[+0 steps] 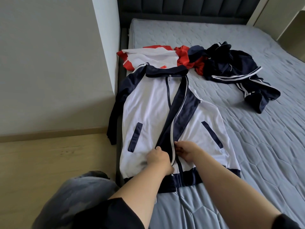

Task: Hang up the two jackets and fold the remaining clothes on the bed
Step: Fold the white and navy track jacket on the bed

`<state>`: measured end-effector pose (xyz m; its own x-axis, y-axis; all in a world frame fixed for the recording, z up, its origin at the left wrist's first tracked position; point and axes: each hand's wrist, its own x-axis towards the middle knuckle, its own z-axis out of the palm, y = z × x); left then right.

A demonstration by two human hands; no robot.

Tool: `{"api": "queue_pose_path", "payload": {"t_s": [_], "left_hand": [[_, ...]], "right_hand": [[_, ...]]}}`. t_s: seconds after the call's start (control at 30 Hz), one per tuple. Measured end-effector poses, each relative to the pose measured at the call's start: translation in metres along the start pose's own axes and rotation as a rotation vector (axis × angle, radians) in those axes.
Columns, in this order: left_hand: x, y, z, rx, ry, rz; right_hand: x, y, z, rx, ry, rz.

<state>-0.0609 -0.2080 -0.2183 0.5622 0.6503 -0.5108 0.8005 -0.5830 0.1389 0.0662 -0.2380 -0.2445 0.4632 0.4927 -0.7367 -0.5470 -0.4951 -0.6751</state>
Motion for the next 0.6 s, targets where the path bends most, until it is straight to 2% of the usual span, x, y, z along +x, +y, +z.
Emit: {"api": "queue_pose_path", "payload": {"t_s": [0.07, 0.13, 0.23, 0.27, 0.33, 0.4, 0.43, 0.5, 0.6], "left_hand": [[-0.002, -0.008, -0.011, -0.142, -0.005, 0.026], [-0.005, -0.022, -0.027, -0.491, -0.063, 0.007], [-0.008, -0.047, -0.049, -1.337, -0.199, -0.255], [-0.004, -0.058, -0.048, -1.433, -0.178, -0.375], [0.003, -0.079, -0.048, -1.317, -0.067, -0.552], [0.006, -0.092, -0.044, -1.071, 0.056, -0.631], [0.005, -0.095, -0.042, -1.043, 0.059, -0.643], [0.001, -0.096, -0.039, -1.105, 0.045, -0.546], [-0.008, -0.097, -0.037, -0.948, -0.005, -0.332]], "right_hand": [[0.0, 0.0, 0.0, 0.011, 0.003, 0.003], [-0.002, 0.001, -0.001, 0.054, -0.012, 0.006], [-0.005, 0.002, -0.006, 0.19, -0.035, 0.006], [-0.005, 0.003, -0.007, 0.232, -0.04, 0.0], [-0.005, 0.007, -0.01, 0.276, -0.048, -0.022], [-0.004, 0.011, -0.01, 0.283, -0.042, -0.049], [-0.004, 0.012, -0.01, 0.277, -0.03, -0.058], [-0.005, 0.012, -0.008, 0.263, 0.002, -0.073], [-0.009, 0.013, -0.005, 0.188, 0.064, -0.118]]}}
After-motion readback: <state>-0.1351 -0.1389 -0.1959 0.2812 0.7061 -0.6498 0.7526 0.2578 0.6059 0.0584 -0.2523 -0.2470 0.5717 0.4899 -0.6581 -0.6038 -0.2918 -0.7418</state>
